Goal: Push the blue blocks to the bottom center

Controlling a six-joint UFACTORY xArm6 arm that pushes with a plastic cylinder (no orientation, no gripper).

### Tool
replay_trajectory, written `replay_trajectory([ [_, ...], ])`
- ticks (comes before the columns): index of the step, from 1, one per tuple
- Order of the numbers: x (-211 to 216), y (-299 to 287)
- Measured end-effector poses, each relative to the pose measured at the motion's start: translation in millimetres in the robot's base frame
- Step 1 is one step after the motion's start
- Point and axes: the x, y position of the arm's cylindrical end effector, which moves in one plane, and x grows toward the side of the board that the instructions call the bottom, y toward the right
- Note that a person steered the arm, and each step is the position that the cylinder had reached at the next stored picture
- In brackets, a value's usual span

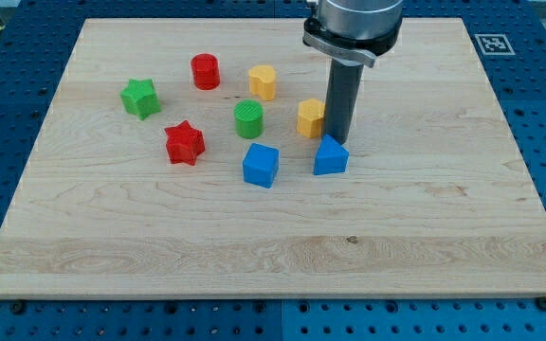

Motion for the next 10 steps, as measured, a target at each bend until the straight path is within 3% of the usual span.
replay_trajectory([
  [6, 135, -23],
  [7, 119, -17],
  [9, 17, -17],
  [10, 4, -63],
])
